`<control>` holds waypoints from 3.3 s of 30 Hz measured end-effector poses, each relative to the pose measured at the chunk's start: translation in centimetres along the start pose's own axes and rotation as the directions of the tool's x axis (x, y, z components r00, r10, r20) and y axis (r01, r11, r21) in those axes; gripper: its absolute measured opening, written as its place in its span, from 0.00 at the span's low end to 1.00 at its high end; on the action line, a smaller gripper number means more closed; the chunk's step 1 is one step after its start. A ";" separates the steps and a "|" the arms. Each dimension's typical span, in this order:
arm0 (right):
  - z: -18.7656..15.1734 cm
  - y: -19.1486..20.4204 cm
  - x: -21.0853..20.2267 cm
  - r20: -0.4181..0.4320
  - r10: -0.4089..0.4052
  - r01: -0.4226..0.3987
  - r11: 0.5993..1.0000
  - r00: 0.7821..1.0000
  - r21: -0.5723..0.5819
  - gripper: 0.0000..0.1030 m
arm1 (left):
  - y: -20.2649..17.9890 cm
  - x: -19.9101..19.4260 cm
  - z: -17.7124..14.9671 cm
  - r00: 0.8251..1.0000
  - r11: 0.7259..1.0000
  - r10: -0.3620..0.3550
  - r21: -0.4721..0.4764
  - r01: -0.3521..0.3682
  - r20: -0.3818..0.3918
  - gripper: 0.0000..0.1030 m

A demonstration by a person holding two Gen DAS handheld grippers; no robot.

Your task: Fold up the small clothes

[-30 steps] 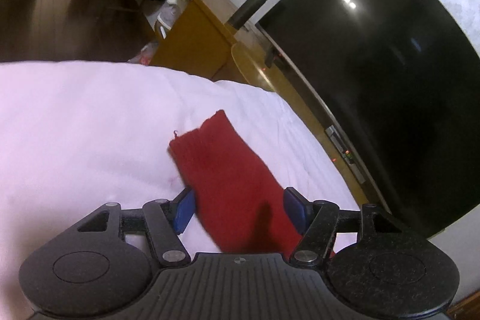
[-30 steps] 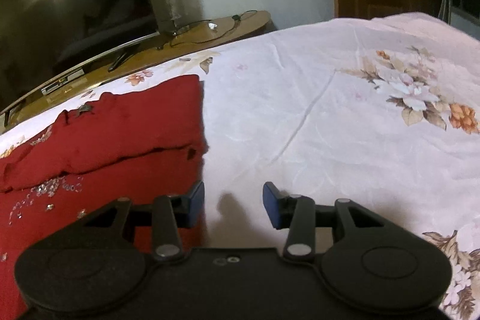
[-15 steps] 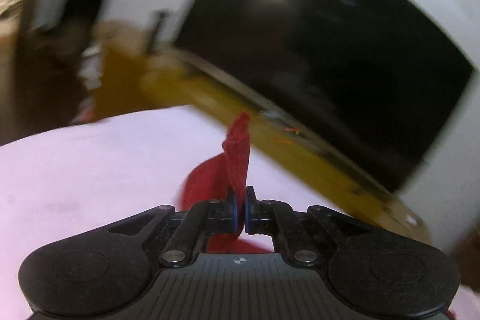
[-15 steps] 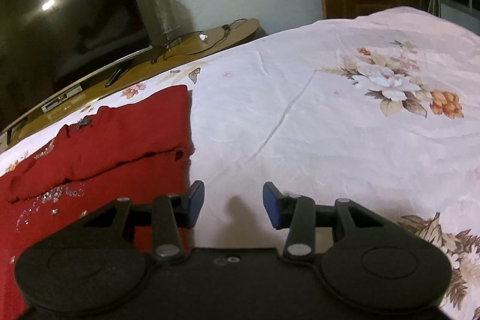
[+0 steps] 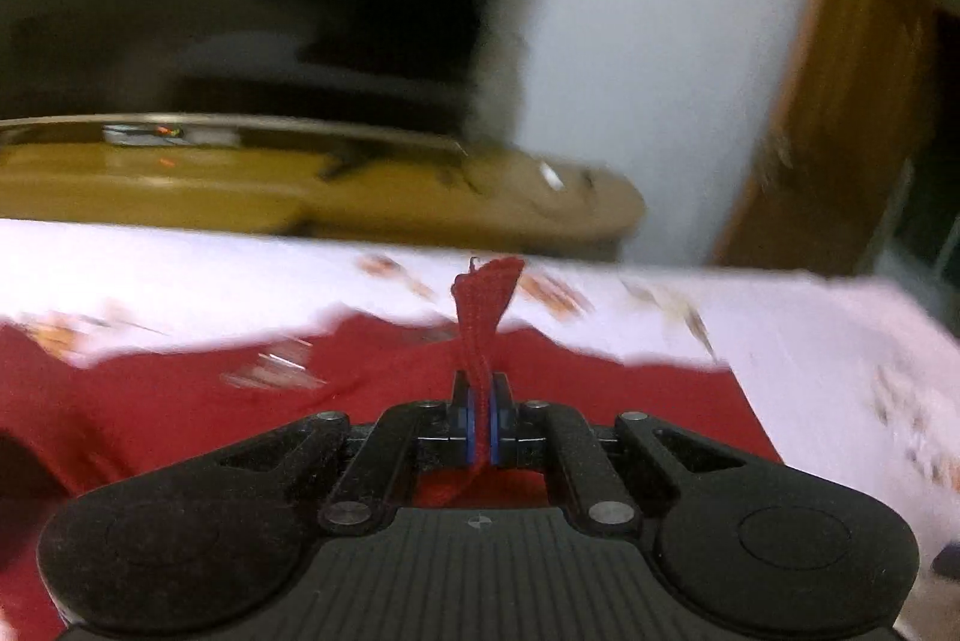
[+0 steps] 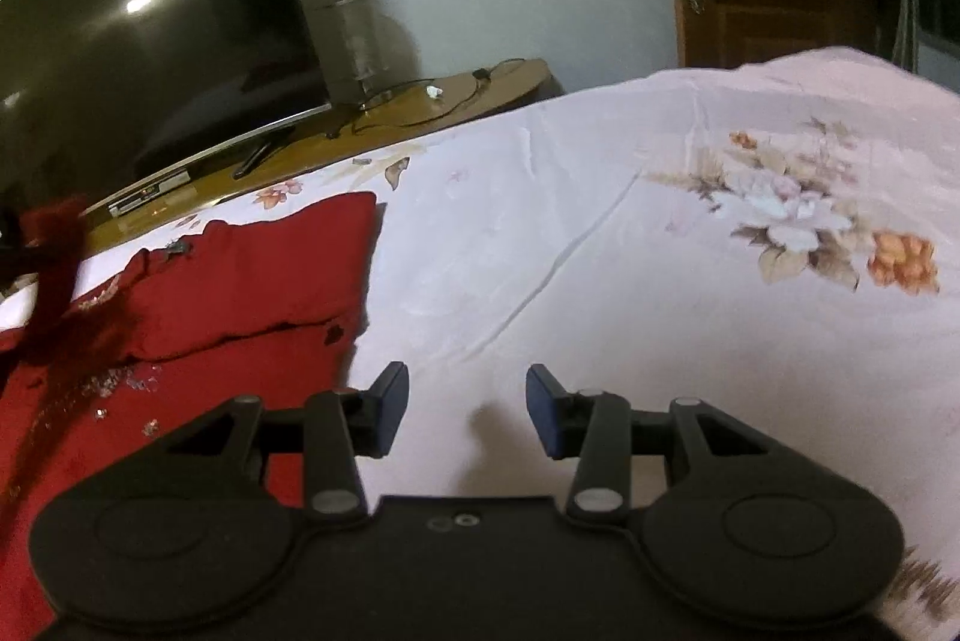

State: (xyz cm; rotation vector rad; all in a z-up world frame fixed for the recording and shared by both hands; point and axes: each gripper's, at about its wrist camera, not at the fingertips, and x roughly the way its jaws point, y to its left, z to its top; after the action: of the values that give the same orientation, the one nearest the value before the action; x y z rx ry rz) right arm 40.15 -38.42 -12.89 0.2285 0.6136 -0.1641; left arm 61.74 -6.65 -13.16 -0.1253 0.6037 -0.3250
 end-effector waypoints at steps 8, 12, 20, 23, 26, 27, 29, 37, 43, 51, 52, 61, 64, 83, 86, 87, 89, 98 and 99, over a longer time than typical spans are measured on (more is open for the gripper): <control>1.6 -2.7 0.9 -0.031 0.063 -0.062 0.997 0.997 0.055 0.51 | -6.5 3.2 -2.8 0.996 0.993 0.058 0.103 -0.051 -0.067 0.67; 3.3 -1.1 2.9 -0.023 0.189 -0.185 0.977 0.982 0.110 0.52 | -2.9 -4.7 -3.8 0.995 0.987 0.080 0.137 -0.087 0.054 0.74; 5.3 7.8 11.7 -0.095 0.471 -0.442 0.869 0.877 0.221 0.49 | 11.7 -11.9 -7.5 0.928 0.929 0.371 0.013 -0.371 -0.018 0.48; 5.1 10.5 14.9 -0.146 0.482 -0.440 0.864 0.864 0.245 0.48 | 15.0 -11.5 -8.1 0.920 0.921 0.384 -0.036 -0.388 -0.076 0.49; 4.8 11.6 17.2 -0.173 0.475 -0.413 0.859 0.863 0.303 0.47 | 15.7 -11.5 -8.5 0.932 0.931 0.358 -0.047 -0.361 -0.063 0.49; 4.8 11.7 17.6 -0.169 0.477 -0.408 0.853 0.863 0.324 0.47 | 16.2 -11.1 -8.4 0.933 0.933 0.355 -0.040 -0.358 -0.061 0.49; 4.9 11.9 17.9 -0.158 0.489 -0.418 0.842 0.858 0.340 0.42 | 16.6 -11.1 -8.5 0.937 0.936 0.345 -0.062 -0.347 -0.051 0.48; 5.1 13.9 18.5 -0.187 0.457 -0.401 0.874 0.869 0.273 0.05 | 17.9 -9.0 -8.5 0.953 0.955 0.295 -0.009 -0.296 -0.069 0.29; 7.2 14.0 13.9 -0.051 0.395 -0.388 0.915 0.917 0.111 0.05 | 16.9 -8.9 -8.6 0.946 0.948 0.319 0.035 -0.318 -0.050 0.29; 5.3 11.6 14.7 -0.140 0.279 -0.272 0.960 0.950 0.066 0.05 | 16.8 -8.7 -8.0 0.961 0.963 0.269 0.028 -0.268 -0.067 0.05; 5.2 11.6 14.6 -0.137 0.277 -0.271 0.960 0.951 0.065 0.05 | 16.8 -8.7 -7.9 0.961 0.963 0.268 0.027 -0.267 -0.071 0.05; 4.0 10.9 14.9 -0.185 0.213 -0.201 0.976 0.959 0.080 0.05 | 16.8 -8.5 -7.9 0.958 0.961 0.275 0.037 -0.273 -0.084 0.05; 3.9 10.7 14.7 -0.172 0.231 -0.220 0.972 0.957 0.081 0.08 | 16.7 -8.8 -7.5 0.957 0.962 0.269 0.088 -0.260 -0.109 0.06; 5.2 20.9 16.7 -0.124 0.368 -0.388 0.865 0.921 -0.318 0.21 | 13.4 0.1 -2.6 0.989 0.981 0.151 0.122 -0.149 -0.004 0.35; 4.5 19.8 18.8 -0.114 0.202 -0.230 0.897 0.973 -0.378 0.10 | 16.9 -0.7 -3.2 0.990 0.988 0.144 -0.055 -0.143 0.016 0.35; 4.8 17.8 19.3 -0.099 0.206 -0.227 0.920 0.974 -0.319 0.06 | 18.0 -0.9 -3.1 0.989 0.983 0.148 -0.110 -0.146 0.016 0.35; 5.6 15.7 19.5 -0.112 0.204 -0.226 0.942 0.973 -0.248 0.00 | 19.1 -1.0 -3.4 0.993 0.978 0.119 -0.177 -0.113 0.025 0.35; 5.0 19.7 14.4 -0.101 0.371 -0.384 0.867 0.923 -0.319 0.20 | 10.1 -4.7 -3.8 0.993 0.991 0.072 0.105 -0.082 0.095 0.53; 4.0 20.7 14.3 -0.126 0.379 -0.399 0.846 0.917 -0.354 0.20 | 9.3 -4.1 -4.4 0.995 0.986 0.069 0.145 -0.079 0.070 0.55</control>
State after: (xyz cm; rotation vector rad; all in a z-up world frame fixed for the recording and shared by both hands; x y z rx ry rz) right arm 58.47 -20.77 -14.72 -0.0165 0.6248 0.3548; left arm 58.47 3.37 -16.45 0.0286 0.5166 -0.2912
